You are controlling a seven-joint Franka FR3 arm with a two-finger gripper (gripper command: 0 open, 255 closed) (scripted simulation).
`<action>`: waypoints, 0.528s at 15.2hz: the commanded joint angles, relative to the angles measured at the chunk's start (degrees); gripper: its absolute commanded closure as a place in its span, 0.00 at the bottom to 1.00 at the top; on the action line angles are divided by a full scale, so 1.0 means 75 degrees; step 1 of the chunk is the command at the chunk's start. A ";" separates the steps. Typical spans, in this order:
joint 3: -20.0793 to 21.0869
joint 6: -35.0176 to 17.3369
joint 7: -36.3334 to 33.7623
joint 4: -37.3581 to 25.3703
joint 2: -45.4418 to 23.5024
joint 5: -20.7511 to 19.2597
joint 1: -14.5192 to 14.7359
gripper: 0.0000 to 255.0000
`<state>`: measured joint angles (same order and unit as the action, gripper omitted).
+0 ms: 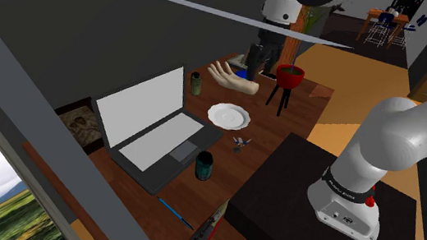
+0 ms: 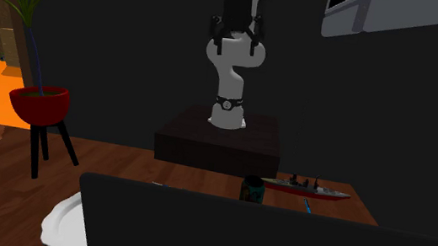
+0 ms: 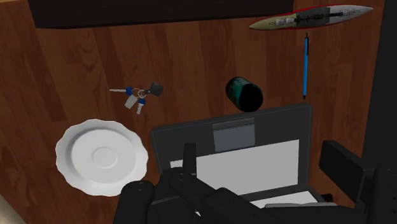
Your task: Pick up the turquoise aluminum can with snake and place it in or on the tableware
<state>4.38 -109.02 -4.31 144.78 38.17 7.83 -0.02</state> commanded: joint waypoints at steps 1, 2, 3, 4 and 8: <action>0.0193 -0.0530 -0.0163 0.0303 -0.0224 0.0080 0.0062 0.00; 0.0285 -0.0801 -0.0238 0.0412 -0.0392 0.0113 0.0086 0.00; 0.0377 -0.1075 -0.0313 0.0512 -0.0573 0.0143 0.0110 0.00; 0.0469 -0.1352 -0.0390 0.0600 -0.0768 0.0170 0.0133 0.00; 0.0842 -0.2476 -0.0721 0.0841 -0.1682 0.0233 0.0200 0.00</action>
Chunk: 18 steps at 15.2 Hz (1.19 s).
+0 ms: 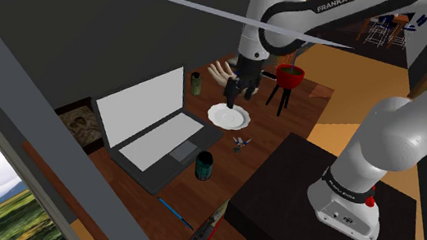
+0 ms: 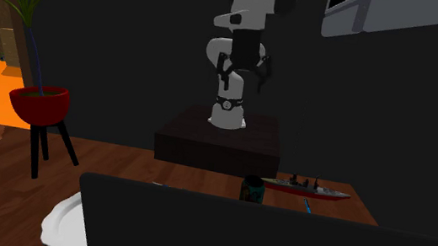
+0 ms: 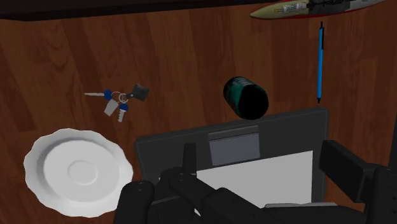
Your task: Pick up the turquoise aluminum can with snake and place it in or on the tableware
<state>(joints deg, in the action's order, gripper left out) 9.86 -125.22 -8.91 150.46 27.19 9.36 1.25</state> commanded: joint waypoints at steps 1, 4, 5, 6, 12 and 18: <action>0.0202 -0.0598 -0.0200 0.0116 -0.0479 0.0026 0.0043 0.00; 0.0475 -0.1438 -0.0510 0.0139 -0.1326 -0.0044 0.0050 0.00; 0.0562 -0.1713 -0.0630 0.0124 -0.1629 -0.0096 0.0045 0.00; 0.0650 -0.1983 -0.0761 0.0096 -0.1941 -0.0166 0.0033 0.00; 0.0980 -0.3450 -0.1882 -0.0310 -0.3954 -0.1121 -0.0013 0.00; 0.0557 -0.4405 -0.3235 -0.1053 -0.5844 -0.2503 0.0477 0.00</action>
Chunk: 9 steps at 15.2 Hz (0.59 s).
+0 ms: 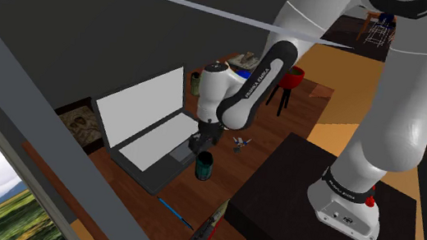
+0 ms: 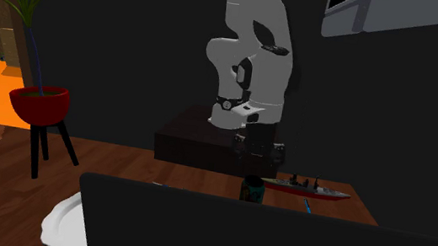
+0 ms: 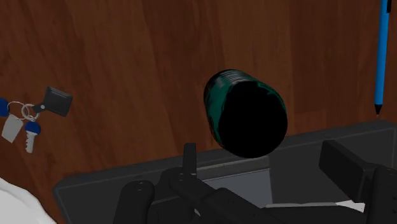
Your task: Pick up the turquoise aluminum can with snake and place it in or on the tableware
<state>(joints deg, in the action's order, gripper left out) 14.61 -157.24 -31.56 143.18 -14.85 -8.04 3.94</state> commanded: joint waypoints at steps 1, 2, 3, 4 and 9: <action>-0.0137 -0.0230 -0.0263 -0.0102 -0.0354 -0.0249 0.0166 0.00; -0.0194 -0.0323 -0.0314 -0.0123 -0.0470 -0.0318 0.0209 0.00; -0.0252 -0.0415 -0.0365 -0.0146 -0.0586 -0.0385 0.0252 0.00; -0.0309 -0.0506 -0.0415 -0.0171 -0.0703 -0.0452 0.0297 0.00; -0.0526 -0.0824 -0.0578 -0.0274 -0.1123 -0.0666 0.0468 0.00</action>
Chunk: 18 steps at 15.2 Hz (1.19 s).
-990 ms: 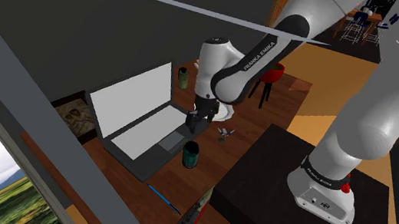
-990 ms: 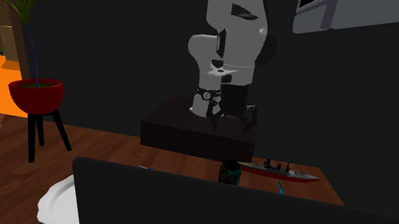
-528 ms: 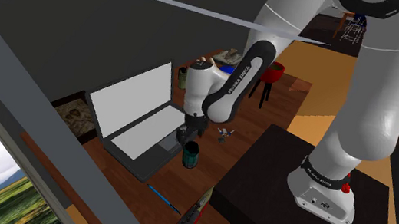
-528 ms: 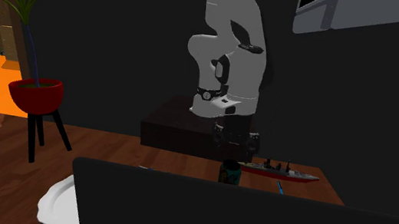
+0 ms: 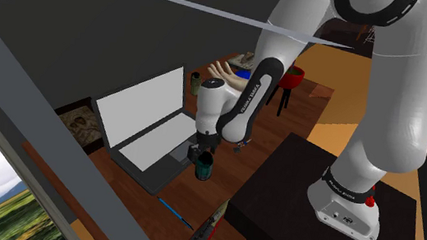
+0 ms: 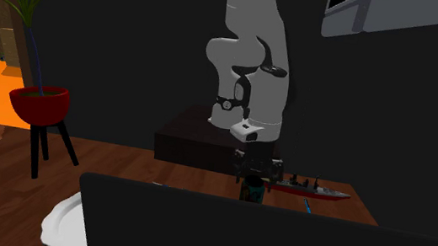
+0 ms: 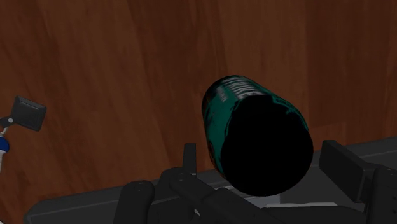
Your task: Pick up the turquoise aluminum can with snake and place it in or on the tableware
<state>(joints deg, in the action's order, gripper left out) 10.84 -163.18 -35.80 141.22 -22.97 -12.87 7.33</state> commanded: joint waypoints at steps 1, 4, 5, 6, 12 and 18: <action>-0.0022 -0.0031 -0.0014 -0.0014 -0.0041 -0.0020 0.0016 0.00; -0.0022 -0.0031 -0.0013 -0.0014 -0.0041 -0.0020 0.0016 0.00; -0.0022 -0.0031 -0.0013 -0.0014 -0.0041 -0.0020 0.0016 0.00; -0.0022 -0.0030 -0.0013 -0.0013 -0.0039 -0.0020 0.0016 0.00; -0.0025 -0.0037 -0.0018 -0.0011 -0.0044 -0.0023 0.0021 1.00; 0.0101 0.0145 0.0072 0.0048 0.0195 0.0093 -0.0082 1.00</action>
<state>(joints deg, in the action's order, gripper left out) 11.25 -162.55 -35.40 141.33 -22.21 -12.49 6.91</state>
